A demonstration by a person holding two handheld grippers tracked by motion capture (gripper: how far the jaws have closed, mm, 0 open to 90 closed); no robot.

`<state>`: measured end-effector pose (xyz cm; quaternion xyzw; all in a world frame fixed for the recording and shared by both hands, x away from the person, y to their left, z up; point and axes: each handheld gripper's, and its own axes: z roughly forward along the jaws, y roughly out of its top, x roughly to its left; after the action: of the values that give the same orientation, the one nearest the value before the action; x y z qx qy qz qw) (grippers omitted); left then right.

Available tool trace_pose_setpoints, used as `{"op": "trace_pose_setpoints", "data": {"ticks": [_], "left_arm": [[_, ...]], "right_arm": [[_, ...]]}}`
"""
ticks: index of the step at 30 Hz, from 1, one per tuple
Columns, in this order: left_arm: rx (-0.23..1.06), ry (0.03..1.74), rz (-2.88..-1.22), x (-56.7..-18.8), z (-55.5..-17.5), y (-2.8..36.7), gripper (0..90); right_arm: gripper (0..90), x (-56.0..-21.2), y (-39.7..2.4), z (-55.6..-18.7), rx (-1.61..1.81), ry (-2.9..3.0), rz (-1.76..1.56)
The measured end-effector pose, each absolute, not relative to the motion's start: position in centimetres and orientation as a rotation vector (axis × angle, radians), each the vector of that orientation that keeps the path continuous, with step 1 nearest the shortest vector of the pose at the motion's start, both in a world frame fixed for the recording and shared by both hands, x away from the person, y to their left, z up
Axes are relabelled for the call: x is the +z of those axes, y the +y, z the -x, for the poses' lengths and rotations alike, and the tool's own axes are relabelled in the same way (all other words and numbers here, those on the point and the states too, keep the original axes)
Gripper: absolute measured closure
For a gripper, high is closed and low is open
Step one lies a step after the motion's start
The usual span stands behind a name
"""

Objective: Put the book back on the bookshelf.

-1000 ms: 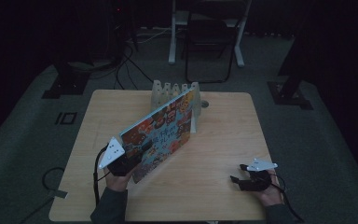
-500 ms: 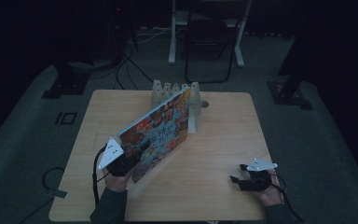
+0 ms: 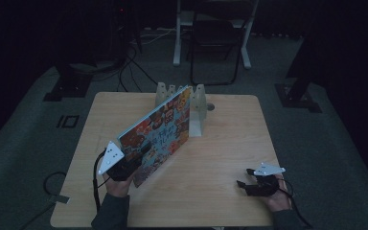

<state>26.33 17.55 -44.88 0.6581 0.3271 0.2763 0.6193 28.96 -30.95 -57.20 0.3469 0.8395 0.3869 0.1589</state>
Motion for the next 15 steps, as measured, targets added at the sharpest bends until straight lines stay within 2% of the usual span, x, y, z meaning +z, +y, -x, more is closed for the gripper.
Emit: {"op": "trace_pose_setpoints", "data": {"ticks": [15], "left_arm": [[0.668, 0.793, -1.498, -44.79, -26.17, 17.82, 81.2]], "right_arm": [[29.6, -57.20, -30.95, -28.96, 1.107, 2.400, -0.992]]}}
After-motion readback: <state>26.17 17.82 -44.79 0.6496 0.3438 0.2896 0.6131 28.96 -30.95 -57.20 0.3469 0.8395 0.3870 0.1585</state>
